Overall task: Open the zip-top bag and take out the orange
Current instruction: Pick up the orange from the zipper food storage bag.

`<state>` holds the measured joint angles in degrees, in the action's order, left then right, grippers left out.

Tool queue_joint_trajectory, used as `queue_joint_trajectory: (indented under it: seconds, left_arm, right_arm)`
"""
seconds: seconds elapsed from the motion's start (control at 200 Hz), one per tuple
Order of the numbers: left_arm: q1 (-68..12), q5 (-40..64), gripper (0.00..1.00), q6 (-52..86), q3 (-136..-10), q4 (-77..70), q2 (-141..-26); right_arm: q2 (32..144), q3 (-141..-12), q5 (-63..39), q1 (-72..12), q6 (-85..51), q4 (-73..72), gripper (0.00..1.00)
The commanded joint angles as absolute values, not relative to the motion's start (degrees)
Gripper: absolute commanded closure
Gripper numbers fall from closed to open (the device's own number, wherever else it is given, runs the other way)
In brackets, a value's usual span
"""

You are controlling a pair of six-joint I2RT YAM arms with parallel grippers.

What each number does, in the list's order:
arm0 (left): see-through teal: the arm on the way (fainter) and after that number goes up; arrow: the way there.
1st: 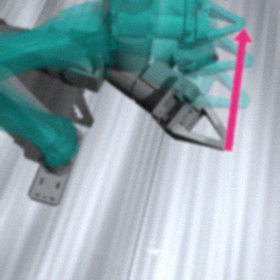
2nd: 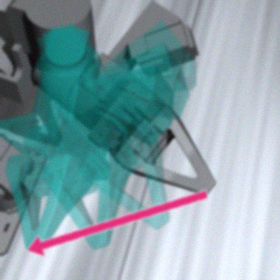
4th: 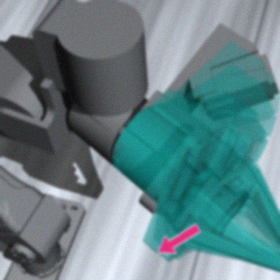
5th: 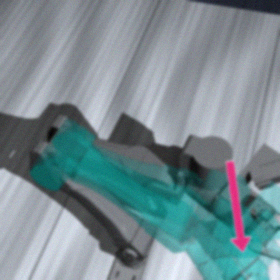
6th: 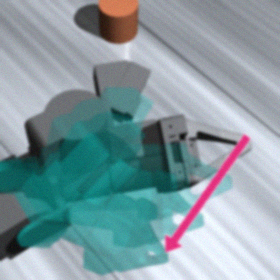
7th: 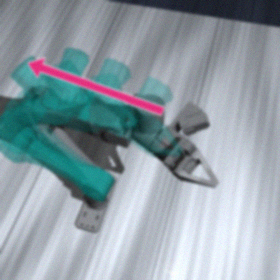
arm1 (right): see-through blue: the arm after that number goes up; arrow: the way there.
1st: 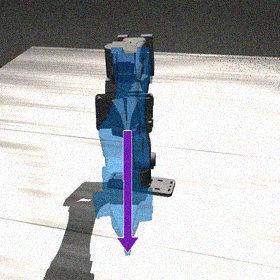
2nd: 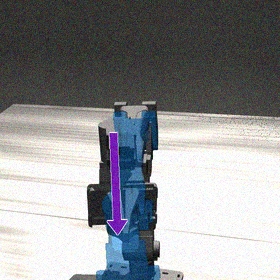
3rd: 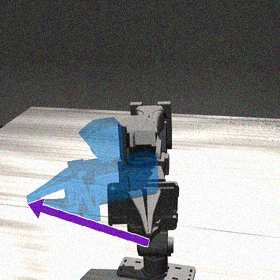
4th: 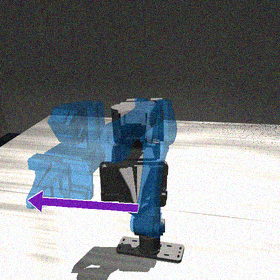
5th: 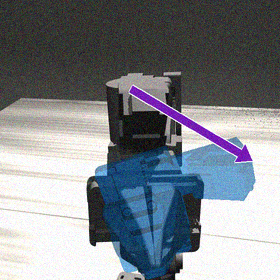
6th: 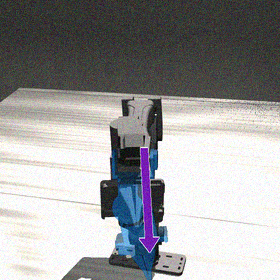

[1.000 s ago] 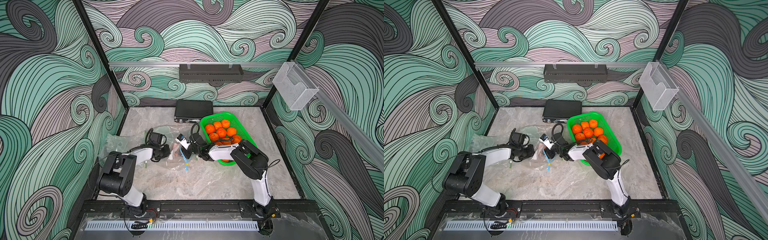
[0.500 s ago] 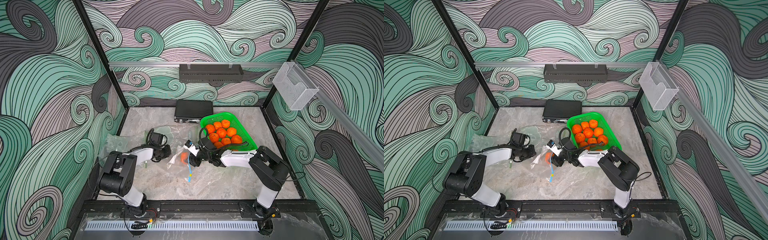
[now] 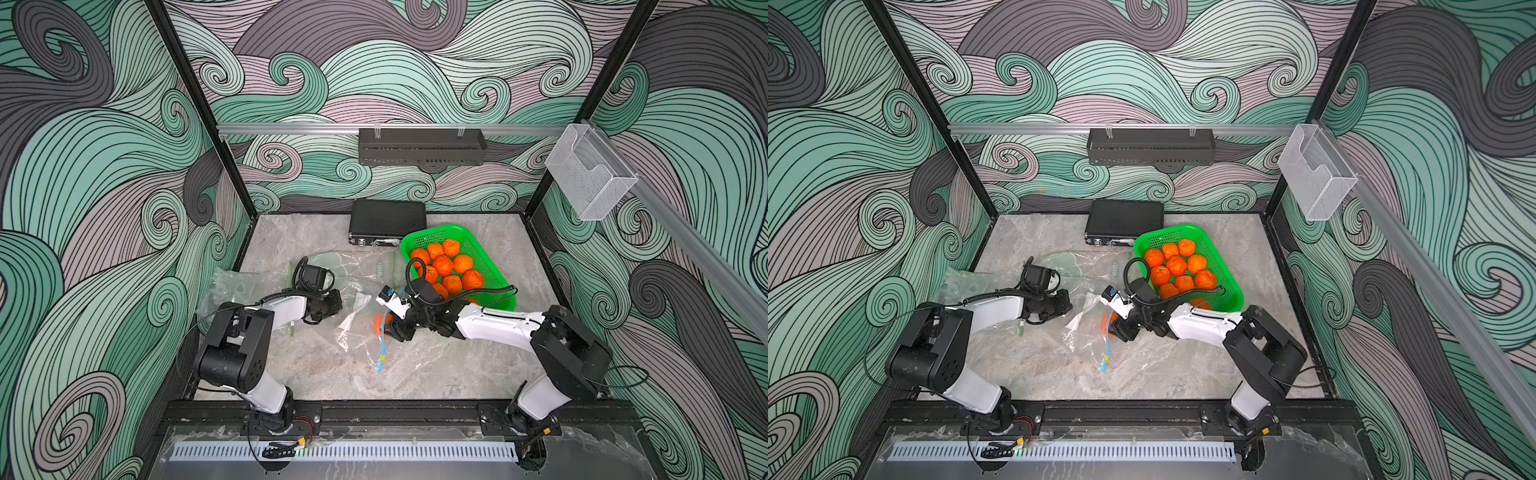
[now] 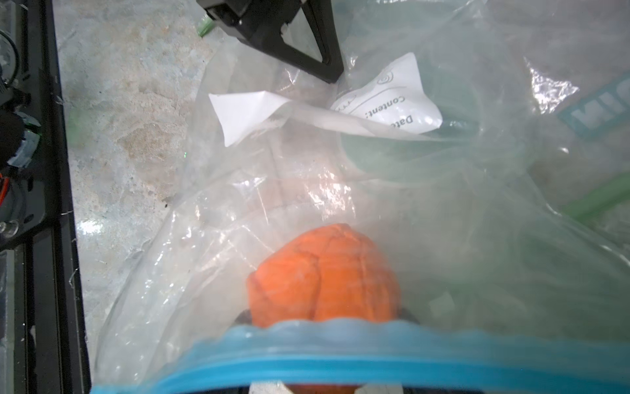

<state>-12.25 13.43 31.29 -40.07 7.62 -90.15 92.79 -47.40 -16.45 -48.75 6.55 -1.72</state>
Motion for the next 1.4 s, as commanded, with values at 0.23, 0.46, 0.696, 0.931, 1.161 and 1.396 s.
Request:
queue_joint_trajectory:
  seconds: [0.23, 0.46, 0.696, 0.931, 1.161, 1.396]
  left_arm:
    - [-12.12, 11.07, 1.00, 30.81, -39.31, 12.00, -91.67]
    - [-12.19, 11.27, 1.00, 30.76, -39.38, 11.87, -91.77]
    - [-12.15, 11.25, 1.00, 30.76, -39.41, 11.87, -91.80]
    - [-12.15, 11.33, 1.00, 30.76, -39.45, 11.91, -91.94]
    - [-12.15, 11.25, 1.00, 30.76, -39.58, 11.95, -91.85]
    - [-12.18, 11.16, 1.00, 30.76, -39.52, 12.04, -91.75]
  right_arm:
    - [93.04, -44.40, -9.70, -51.48, 2.50, 0.97, 0.32]
    - [94.03, -44.42, -8.44, -51.59, 2.64, -0.15, 0.25]
    - [96.59, -46.86, -9.03, -51.59, 3.03, 0.00, 0.27]
    - [93.48, -46.77, -9.96, -51.59, 1.51, 1.33, 0.40]
    - [85.24, -46.29, -8.54, -51.59, -0.46, 8.50, 0.43]
    - [77.39, -46.16, -5.70, -51.50, -3.31, 17.71, 0.45]
